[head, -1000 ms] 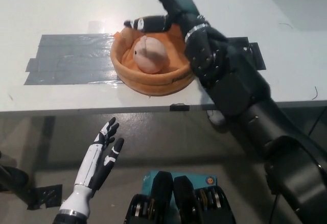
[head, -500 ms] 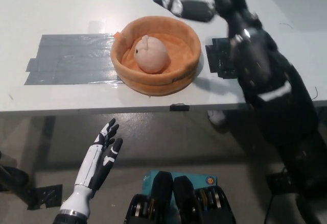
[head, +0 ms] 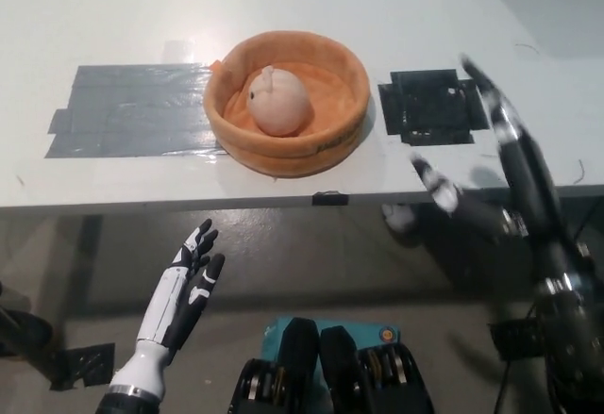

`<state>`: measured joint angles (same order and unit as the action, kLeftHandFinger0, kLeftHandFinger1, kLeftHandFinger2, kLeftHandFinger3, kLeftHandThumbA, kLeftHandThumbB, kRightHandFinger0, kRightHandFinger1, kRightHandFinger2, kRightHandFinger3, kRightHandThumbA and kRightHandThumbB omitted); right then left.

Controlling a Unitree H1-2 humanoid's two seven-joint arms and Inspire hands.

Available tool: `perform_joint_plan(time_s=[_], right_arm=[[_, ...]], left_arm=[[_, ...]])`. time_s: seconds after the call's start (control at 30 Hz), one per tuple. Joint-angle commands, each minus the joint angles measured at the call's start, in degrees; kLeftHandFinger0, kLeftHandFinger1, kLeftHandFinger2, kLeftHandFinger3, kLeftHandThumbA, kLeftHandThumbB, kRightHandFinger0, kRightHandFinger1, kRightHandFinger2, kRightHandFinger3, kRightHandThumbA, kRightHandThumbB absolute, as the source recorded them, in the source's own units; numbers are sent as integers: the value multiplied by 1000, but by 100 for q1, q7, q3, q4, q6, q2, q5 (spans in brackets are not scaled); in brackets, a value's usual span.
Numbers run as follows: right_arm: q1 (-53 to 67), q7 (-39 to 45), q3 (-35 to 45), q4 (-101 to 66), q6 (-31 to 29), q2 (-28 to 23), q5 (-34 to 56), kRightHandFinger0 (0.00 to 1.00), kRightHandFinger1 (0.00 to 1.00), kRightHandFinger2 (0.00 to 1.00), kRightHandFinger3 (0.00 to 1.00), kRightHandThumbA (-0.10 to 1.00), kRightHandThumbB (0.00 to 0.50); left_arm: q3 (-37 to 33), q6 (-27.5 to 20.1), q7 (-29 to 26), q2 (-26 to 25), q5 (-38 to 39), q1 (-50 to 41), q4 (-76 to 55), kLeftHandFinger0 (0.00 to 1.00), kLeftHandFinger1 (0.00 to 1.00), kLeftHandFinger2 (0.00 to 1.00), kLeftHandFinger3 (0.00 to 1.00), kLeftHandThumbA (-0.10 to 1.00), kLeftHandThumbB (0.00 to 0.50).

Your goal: A person hands a emotional support dumpling to the robot which it grabs with its right hand and places in the soft place kept infront of it in the centre of the desk

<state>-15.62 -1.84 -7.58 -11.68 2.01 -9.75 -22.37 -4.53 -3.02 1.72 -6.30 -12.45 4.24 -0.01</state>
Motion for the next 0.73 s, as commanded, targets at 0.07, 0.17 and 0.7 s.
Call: perform_joint_plan(time_s=[0.07,0.17,0.7], right_arm=[[193,-232,202,745,-736,0,268,1000,1000,1000,1000,712,241],[231,-299,226,1278,-960,30,302,1000,1000,1000,1000,725,230],[302,-141,-32,2389,-1400,64,261,1000,1000,1000,1000,712,227]], left_arm=[[0,-141,6,-30,38,122,-93,1000,1000,1000,1000,948,63],[1,-148,9,-17,74,138,-67,1000,1000,1000,1000,945,66],[-92,-160,11,-71,-77,164,-189,1000,1000,1000,1000,926,54]])
